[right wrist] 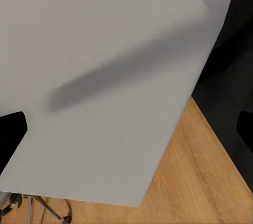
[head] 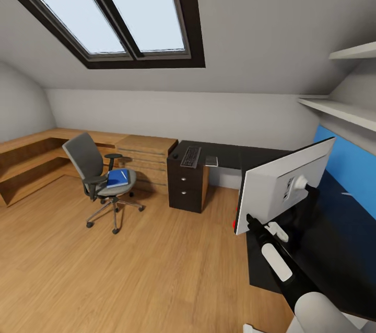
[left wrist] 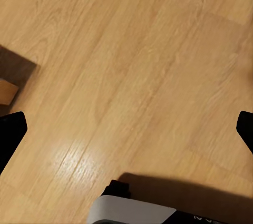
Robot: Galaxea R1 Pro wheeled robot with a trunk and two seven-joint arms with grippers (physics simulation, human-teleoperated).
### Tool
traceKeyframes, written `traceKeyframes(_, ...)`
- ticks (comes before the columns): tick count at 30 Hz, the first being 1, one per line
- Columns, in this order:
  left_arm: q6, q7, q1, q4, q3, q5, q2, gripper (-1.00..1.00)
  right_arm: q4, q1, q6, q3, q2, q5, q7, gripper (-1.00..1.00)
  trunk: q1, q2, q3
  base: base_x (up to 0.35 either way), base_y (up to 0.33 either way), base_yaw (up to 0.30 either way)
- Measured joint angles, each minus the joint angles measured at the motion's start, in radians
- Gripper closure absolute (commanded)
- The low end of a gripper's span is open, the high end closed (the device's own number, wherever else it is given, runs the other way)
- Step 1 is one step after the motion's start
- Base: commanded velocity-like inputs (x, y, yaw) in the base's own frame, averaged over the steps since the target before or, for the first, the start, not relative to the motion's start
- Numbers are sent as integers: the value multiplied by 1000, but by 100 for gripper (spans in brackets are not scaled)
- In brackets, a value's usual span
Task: In the bedroom, organize the workspace by keeping the computer under the desk, ensuring the monitor is on the desk, placing the keyboard on the desk next to the monitor, placing the mouse on the desk next to the keyboard, moving the folder from the swivel chair onto the desk next to the mouse, stacking the notebook on top of the folder with the pen on top of the notebook, and positioning the swivel chair next to the desk.
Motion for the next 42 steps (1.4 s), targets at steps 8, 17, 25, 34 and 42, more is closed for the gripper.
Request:
traceKeyframes(8, 0, 0, 0, 0, 0, 0, 0, -100, 0, 0, 0, -1, 0, 0, 0, -100, 0, 0, 0, 0, 0, 0)
traceKeyframes(17, 0, 1, 0, 0, 0, 0, 0, -100, 1, 0, 0, 0, 0, 0, 0, -100, 0, 0, 0, -84, 0, -142)
traceKeyframes(25, 0, 1, 0, 0, 0, 1, 0, -100, 4, 0, 0, 0, 0, 1, 0, -100, 0, 0, 0, -199, 0, -251)
traceKeyframes(34, 0, 1, 0, 0, 0, 4, 0, -100, 3, 0, 0, 3, 1, 1, 0, -100, 0, 0, 0, -14, 0, -203)
traceKeyframes(42, 0, 1, 0, 0, 0, 5, 0, -100, 4, 0, 0, 4, 1, 1, 0, -100, 0, 0, 0, -1, 0, -26)
